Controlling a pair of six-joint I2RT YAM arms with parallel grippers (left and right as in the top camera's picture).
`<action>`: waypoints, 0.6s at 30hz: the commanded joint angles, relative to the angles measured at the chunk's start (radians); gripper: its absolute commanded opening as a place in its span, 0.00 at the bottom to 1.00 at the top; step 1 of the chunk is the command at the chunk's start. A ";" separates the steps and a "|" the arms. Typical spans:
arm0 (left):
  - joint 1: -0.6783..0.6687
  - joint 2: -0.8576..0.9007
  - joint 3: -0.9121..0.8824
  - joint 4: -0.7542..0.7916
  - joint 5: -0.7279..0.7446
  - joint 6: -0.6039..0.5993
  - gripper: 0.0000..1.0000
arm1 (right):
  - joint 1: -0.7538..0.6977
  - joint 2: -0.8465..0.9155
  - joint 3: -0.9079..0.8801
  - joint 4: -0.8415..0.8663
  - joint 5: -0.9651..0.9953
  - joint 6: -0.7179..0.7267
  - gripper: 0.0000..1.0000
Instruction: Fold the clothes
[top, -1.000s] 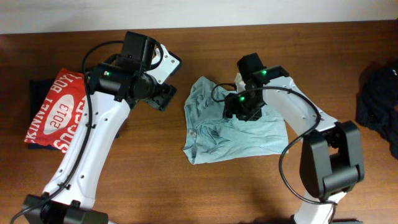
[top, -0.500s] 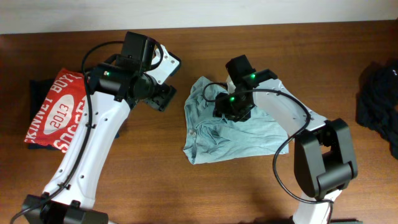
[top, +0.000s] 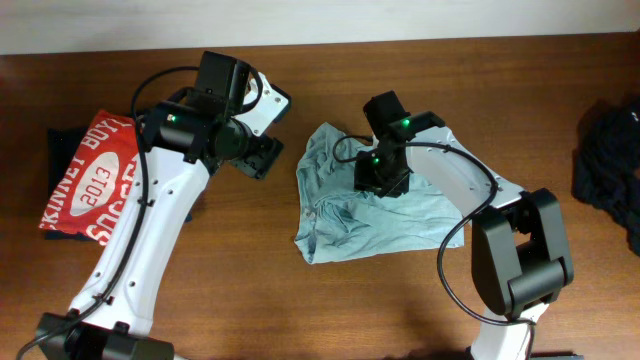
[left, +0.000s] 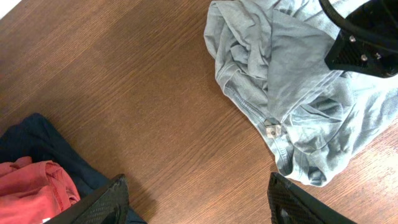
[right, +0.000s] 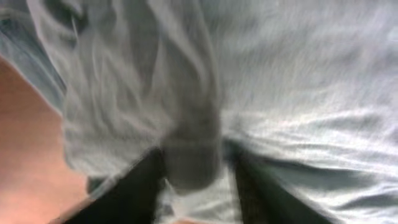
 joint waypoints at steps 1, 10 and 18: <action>0.002 -0.023 0.008 -0.001 -0.007 -0.006 0.71 | 0.011 0.015 0.001 0.018 0.023 0.009 0.30; 0.002 -0.023 0.008 -0.001 -0.007 -0.006 0.72 | 0.036 0.015 0.001 0.141 -0.088 0.042 0.04; 0.002 -0.023 0.008 -0.001 -0.007 -0.006 0.72 | 0.035 0.015 0.001 0.362 -0.186 0.060 0.04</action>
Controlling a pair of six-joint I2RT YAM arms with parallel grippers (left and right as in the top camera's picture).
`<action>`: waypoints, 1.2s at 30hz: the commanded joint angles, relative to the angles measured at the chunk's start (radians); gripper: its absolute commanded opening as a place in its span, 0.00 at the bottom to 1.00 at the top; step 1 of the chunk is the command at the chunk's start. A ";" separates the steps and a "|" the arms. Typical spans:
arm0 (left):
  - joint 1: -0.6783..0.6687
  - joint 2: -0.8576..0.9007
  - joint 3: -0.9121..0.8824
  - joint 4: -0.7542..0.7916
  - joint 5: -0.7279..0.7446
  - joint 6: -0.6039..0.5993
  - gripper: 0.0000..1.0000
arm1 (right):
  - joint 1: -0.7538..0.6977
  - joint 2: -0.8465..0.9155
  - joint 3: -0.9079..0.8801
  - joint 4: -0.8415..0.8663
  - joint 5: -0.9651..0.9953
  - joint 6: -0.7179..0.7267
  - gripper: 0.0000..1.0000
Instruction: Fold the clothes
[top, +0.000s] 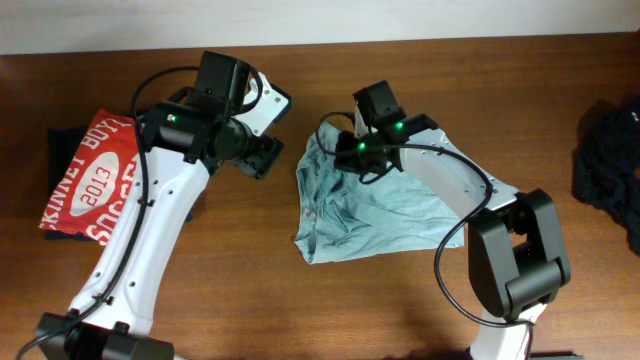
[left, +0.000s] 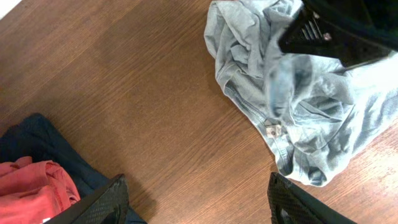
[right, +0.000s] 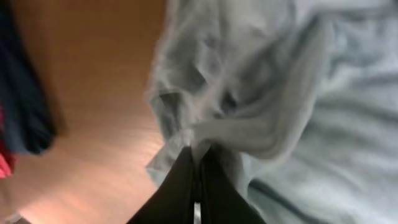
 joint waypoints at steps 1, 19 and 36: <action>0.002 -0.023 0.008 -0.001 -0.006 -0.006 0.72 | 0.006 0.015 0.002 0.048 -0.052 0.029 0.04; 0.002 -0.023 0.008 -0.001 -0.006 -0.006 0.72 | 0.072 0.016 0.002 0.210 0.034 0.031 0.58; 0.005 -0.023 0.039 0.005 -0.021 -0.044 0.72 | -0.065 -0.184 0.004 -0.401 0.031 -0.345 0.63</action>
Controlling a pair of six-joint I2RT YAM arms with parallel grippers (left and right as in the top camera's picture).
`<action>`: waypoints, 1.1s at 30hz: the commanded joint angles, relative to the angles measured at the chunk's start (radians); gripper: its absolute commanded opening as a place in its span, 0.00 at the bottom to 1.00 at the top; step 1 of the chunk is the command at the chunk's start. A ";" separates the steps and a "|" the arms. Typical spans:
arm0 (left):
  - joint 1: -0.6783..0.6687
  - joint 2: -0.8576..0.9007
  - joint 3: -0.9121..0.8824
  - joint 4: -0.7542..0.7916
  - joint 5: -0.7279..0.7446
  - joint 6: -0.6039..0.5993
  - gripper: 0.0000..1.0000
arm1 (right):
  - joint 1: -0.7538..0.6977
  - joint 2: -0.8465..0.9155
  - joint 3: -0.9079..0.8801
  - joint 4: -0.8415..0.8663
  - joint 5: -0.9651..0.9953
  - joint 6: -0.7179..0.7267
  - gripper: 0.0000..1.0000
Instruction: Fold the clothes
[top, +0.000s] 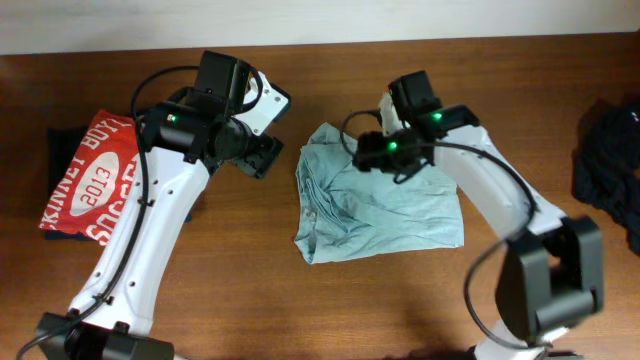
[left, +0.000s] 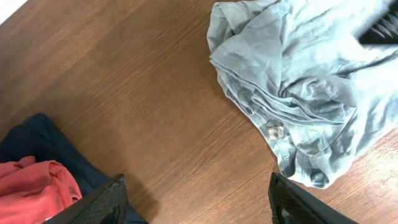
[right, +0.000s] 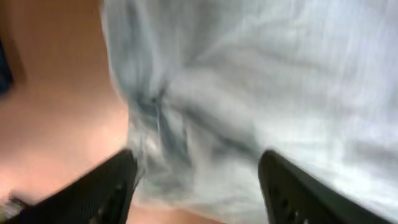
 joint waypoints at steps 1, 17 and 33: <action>0.007 -0.023 0.046 -0.002 -0.022 -0.050 0.72 | 0.029 -0.027 0.003 -0.120 0.003 -0.086 0.61; 0.022 -0.024 0.074 -0.020 -0.025 -0.053 0.73 | 0.282 0.024 -0.084 -0.055 0.414 -0.343 0.56; 0.022 -0.024 0.074 -0.037 -0.026 -0.053 0.77 | 0.427 0.153 -0.089 0.003 0.506 -0.343 0.52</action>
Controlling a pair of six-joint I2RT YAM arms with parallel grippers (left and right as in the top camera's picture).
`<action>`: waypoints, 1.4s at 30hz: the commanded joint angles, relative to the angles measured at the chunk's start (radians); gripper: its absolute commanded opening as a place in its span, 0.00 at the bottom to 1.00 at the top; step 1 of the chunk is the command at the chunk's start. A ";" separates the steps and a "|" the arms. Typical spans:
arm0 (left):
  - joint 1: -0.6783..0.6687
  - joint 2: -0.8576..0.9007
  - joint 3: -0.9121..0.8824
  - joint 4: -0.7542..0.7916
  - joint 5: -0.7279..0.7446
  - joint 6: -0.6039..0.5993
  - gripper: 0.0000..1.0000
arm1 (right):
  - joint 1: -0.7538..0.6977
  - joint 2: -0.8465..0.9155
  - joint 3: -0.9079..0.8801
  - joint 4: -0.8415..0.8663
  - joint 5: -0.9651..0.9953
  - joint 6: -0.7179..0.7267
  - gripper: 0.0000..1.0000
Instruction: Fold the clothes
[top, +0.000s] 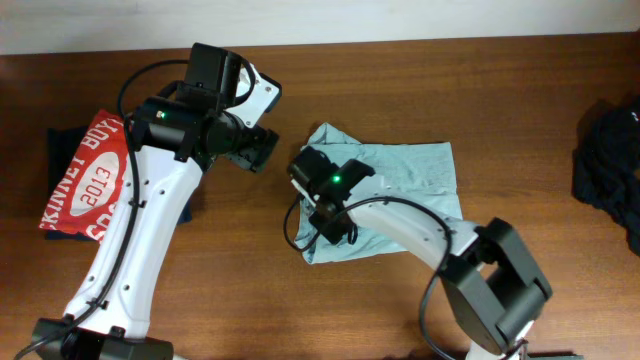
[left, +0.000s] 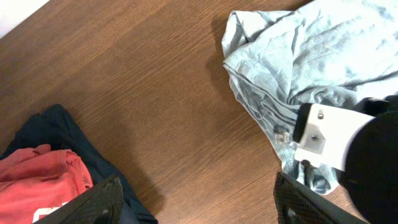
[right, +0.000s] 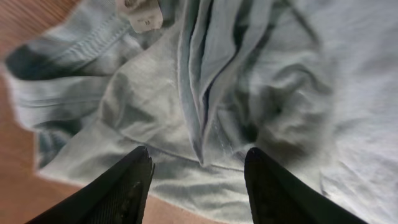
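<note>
A crumpled light blue garment (top: 405, 195) lies in the middle of the wooden table (top: 400, 300). Its right half is fairly flat and its left edge is bunched in folds (right: 205, 93). My right gripper (top: 326, 213) hovers open over the lower left part of the garment (right: 124, 118), with nothing between its fingers (right: 134, 186). My left gripper (top: 250, 150) is open above bare wood, just left of the garment (left: 298, 56). In the left wrist view the left gripper (left: 199, 205) holds nothing, and the right arm's wrist (left: 348, 143) covers part of the cloth.
A folded red printed shirt (top: 90, 180) rests on a dark navy garment (top: 60, 140) at the left. A dark heap of clothes (top: 610, 165) sits at the right edge. The right arm's links (top: 430, 235) lie across the garment's lower part.
My right gripper was over the garment's top middle; now it is over the lower left edge, still open. The garment's upper right lies flatter. The left arm shifted slightly up and left.
My right gripper first sat on the garment's centre with a fold between its fingers. It was then shut on a fold near the upper left. Later it stood open over the top edge with the cloth flatter, and now it is open at the lower left.
</note>
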 joint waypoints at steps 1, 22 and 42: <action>0.004 -0.024 0.021 -0.010 -0.004 -0.011 0.78 | -0.002 0.055 -0.005 0.005 0.055 -0.007 0.52; 0.004 -0.024 0.021 -0.013 -0.005 -0.010 0.80 | 0.000 0.093 -0.005 0.008 0.103 0.049 0.22; 0.005 -0.031 0.078 -0.012 -0.270 -0.153 0.78 | 0.072 0.032 0.028 -0.045 0.124 0.073 0.04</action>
